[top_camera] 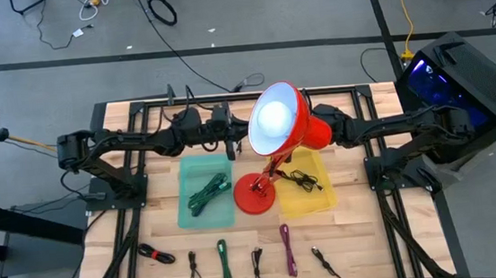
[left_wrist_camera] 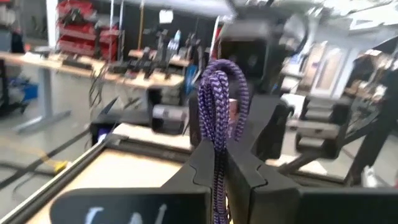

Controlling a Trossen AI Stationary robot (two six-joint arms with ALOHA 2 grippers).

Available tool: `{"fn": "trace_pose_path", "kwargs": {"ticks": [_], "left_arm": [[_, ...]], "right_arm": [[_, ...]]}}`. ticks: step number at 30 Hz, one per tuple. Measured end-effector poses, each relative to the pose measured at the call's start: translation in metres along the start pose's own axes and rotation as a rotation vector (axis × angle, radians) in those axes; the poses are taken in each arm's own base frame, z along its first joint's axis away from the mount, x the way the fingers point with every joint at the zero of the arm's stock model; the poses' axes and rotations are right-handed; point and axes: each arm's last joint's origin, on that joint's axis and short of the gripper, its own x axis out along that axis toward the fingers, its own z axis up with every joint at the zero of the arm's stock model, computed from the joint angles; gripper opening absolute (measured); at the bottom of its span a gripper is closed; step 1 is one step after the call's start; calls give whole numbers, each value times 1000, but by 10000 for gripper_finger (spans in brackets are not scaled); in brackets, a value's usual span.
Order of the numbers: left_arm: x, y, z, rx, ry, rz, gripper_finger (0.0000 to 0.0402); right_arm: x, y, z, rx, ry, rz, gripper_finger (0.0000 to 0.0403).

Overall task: Pick & Place USB Port
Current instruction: Put the blue patterned charger cable into the blue bin

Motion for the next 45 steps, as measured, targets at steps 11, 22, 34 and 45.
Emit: {"fn": "trace_pose_path", "kwargs": {"ticks": [11,22,34,45], "left_arm": [[-17,18,8,-18,114,171,17],[-70,-6,26,6,387,322,17],[-111,-59,-4,28,634,464,17],[-135,-76,-60,-182,677,500,17]], "right_arm": [[-7,-15,-10,16,156,-61,110],[-28,-20,-9,33,291,-137,119],[-37,-18,-22,96,449,-195,119],[-39,-4,-29,92,516,-151,119]]}}
